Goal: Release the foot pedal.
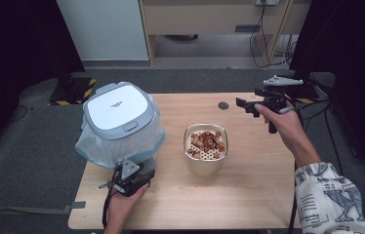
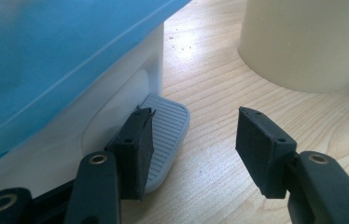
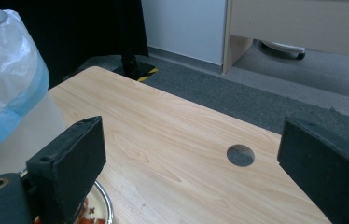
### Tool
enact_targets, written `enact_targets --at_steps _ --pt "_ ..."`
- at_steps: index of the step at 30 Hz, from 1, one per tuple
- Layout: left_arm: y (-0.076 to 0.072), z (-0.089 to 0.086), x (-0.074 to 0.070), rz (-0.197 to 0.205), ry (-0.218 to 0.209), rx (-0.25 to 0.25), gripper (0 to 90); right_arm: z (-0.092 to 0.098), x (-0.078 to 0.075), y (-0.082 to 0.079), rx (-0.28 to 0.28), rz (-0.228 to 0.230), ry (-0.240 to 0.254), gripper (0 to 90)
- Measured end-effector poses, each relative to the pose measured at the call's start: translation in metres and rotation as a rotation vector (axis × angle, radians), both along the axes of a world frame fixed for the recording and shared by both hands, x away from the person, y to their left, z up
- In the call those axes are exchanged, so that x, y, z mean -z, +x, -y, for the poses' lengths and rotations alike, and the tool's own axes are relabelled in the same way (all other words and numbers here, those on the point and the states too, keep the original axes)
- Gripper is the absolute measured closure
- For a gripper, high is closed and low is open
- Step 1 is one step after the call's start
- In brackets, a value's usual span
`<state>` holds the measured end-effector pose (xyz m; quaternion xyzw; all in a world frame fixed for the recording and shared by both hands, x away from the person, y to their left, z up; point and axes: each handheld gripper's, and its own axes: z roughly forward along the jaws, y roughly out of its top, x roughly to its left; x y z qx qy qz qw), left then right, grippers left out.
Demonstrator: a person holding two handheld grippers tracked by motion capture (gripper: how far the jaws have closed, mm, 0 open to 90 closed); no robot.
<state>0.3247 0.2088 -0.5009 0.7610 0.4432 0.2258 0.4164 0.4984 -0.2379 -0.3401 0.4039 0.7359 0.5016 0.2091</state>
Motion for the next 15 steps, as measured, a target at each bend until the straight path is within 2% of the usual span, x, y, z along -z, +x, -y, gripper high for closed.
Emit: enact_targets --at_steps 7,15 --pt "0.000 0.001 0.000 0.002 0.003 0.003 45.5 0.013 0.009 -0.004 0.026 -0.007 0.006 8.0" --pt "0.000 0.000 0.000 0.002 0.000 0.001 45.2 0.018 0.015 -0.005 0.045 -0.009 0.013 7.7"
